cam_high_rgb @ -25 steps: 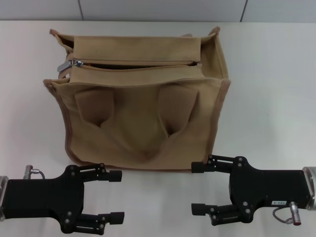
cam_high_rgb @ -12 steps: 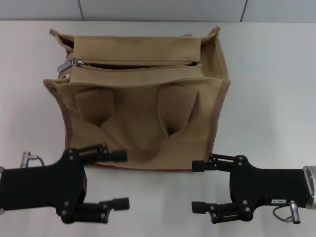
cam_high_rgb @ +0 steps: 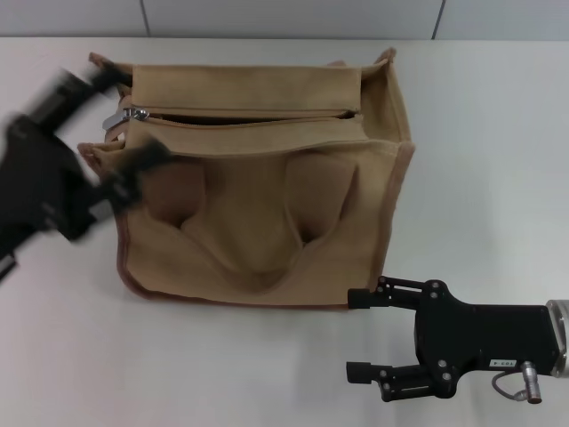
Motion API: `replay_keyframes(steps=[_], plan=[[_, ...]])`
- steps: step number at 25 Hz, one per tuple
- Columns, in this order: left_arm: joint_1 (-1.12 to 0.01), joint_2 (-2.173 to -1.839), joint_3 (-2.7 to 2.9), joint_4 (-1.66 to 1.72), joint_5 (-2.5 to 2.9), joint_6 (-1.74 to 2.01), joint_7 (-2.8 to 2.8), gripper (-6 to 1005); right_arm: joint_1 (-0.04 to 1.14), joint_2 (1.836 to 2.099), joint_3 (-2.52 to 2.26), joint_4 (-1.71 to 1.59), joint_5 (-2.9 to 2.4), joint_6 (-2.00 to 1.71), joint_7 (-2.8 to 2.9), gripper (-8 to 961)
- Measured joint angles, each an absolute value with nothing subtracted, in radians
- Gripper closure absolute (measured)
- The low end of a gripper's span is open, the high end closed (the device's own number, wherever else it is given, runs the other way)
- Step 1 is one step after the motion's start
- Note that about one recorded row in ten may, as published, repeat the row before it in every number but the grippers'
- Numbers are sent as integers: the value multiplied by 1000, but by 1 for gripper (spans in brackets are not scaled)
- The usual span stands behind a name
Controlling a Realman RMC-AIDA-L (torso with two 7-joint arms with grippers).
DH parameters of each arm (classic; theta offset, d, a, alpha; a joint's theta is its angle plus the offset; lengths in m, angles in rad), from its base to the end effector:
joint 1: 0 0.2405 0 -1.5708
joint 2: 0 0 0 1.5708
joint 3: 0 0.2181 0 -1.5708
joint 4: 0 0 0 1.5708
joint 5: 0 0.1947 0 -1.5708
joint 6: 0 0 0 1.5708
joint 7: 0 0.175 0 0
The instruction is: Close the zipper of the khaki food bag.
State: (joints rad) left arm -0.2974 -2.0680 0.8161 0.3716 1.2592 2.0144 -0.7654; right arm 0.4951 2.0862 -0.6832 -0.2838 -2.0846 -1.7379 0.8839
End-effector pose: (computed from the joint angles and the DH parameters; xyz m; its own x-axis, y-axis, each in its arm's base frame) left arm -0.1907 0.2337 0.0487 0.3834 -0.2602 0.8862 0.3139 -0.8657 -0.3899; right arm 0.2091 0.2202 -0.0633 0.7812 -0.2061 -0.5893 -0.2083 -0.9759 0.0651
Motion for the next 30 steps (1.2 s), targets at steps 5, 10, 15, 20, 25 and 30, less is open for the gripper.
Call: replay_keyframes(steps=[5,10,15,20,25,30], plan=[[-261,-2057,809,331,1064,1989,-778,191,491,2086,-679,-284,-2085,-1738,884,127],[-229,-1970,806,328,1100,1861,-777,194,491,2085,-680,-284,-2085,-1737,885,127],[-227,-1921,805,324,1156,1792,-802,198,495,2083,-682,-285,-2085,-1735,885,126],[-232,-1886,805,343,1288,1692,-814,202,498,2083,-683,-287,-2085,-1733,892,126],[-285,-1902,805,362,1412,1632,-804,205,498,2083,-685,-291,-2085,-1733,900,126],[-330,-1933,805,363,1423,1520,-797,209,495,2083,-680,-290,-2085,-1733,901,126]])
